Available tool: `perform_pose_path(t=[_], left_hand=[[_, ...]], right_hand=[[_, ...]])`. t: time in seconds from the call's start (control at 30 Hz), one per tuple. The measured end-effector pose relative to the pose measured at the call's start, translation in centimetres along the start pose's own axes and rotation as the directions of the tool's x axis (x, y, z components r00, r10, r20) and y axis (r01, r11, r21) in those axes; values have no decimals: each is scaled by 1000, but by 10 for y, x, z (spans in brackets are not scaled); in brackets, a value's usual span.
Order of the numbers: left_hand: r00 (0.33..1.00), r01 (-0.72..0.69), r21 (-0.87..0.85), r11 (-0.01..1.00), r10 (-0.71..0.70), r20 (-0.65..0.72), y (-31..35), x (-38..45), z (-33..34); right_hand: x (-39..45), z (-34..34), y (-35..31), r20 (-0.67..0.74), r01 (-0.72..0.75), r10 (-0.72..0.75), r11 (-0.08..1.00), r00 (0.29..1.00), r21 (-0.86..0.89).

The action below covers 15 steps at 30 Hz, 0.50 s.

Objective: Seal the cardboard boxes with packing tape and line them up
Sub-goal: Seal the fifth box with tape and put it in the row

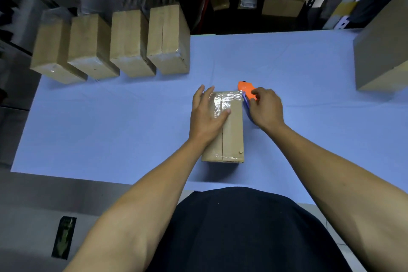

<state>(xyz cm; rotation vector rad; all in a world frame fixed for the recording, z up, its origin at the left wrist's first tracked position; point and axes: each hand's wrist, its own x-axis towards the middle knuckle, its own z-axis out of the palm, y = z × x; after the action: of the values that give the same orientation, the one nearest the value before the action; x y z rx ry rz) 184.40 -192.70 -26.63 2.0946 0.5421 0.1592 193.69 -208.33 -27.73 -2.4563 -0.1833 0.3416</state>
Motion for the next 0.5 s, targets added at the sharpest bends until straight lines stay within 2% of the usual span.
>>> perform_pose_path(t=[0.1,0.17,0.33,0.5], left_hand=[[955,225,-218,950,-260,-145,2,4,1],[911,322,-310,895,-382,-157,1,8,1],[899,347,-289,892,-404,-170,5,15,-3],[884,276,-349,895,-379,-273,23,28,-16]], right_hand=[[-6,-4,-19,-49,-74,87,975,995,209],[-9,-5,-26,-45,-124,142,949,989,290],[-13,-4,-36,-10,-169,184,924,983,342],[-6,-18,-61,-127,-72,131,919,983,387]])
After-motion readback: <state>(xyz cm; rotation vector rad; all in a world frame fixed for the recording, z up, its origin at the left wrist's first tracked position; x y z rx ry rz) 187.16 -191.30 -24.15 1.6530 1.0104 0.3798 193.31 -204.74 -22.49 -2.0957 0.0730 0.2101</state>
